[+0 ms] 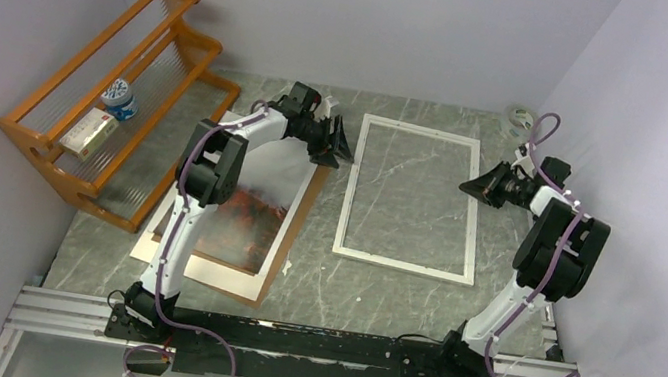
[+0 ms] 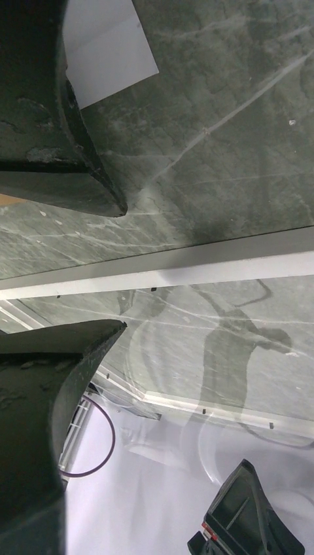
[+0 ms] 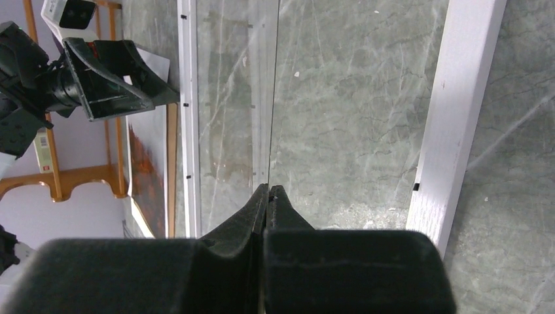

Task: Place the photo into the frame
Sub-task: Move the photo frame to the center of the board, then place the photo frame item in the photo frame.

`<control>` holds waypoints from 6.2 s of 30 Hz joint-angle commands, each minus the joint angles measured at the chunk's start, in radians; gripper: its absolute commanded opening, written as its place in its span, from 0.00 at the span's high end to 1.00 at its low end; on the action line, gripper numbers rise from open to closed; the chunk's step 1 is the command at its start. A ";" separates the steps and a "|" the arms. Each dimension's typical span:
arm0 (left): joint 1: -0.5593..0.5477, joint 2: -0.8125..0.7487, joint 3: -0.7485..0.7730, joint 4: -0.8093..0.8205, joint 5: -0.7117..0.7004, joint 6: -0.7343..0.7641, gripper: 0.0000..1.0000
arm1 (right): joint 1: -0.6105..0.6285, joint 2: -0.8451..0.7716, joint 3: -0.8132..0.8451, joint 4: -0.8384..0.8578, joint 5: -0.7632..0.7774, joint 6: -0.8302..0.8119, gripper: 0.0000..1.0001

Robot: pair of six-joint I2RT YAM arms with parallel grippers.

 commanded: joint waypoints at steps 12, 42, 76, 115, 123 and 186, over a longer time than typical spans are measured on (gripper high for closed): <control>-0.076 0.051 0.001 -0.040 -0.128 0.006 0.41 | 0.013 0.023 -0.033 0.135 -0.035 0.128 0.74; -0.263 0.111 0.108 -0.544 -0.771 0.102 0.59 | 0.049 -0.066 -0.066 0.188 0.094 0.245 0.82; -0.080 -0.399 -0.190 -0.499 -0.509 0.210 0.98 | 0.322 -0.419 -0.182 0.301 0.160 0.655 1.00; 0.126 -0.636 -0.545 -0.304 -0.481 0.093 0.42 | 0.686 -0.498 -0.145 0.462 0.554 1.056 1.00; 0.144 -0.630 -0.573 -0.315 -0.542 0.063 0.42 | 0.694 -0.512 -0.219 0.506 0.649 1.224 1.00; 0.250 -0.464 -0.594 -0.154 -0.129 0.114 0.17 | 0.537 -0.280 -0.518 0.751 0.417 0.674 1.00</control>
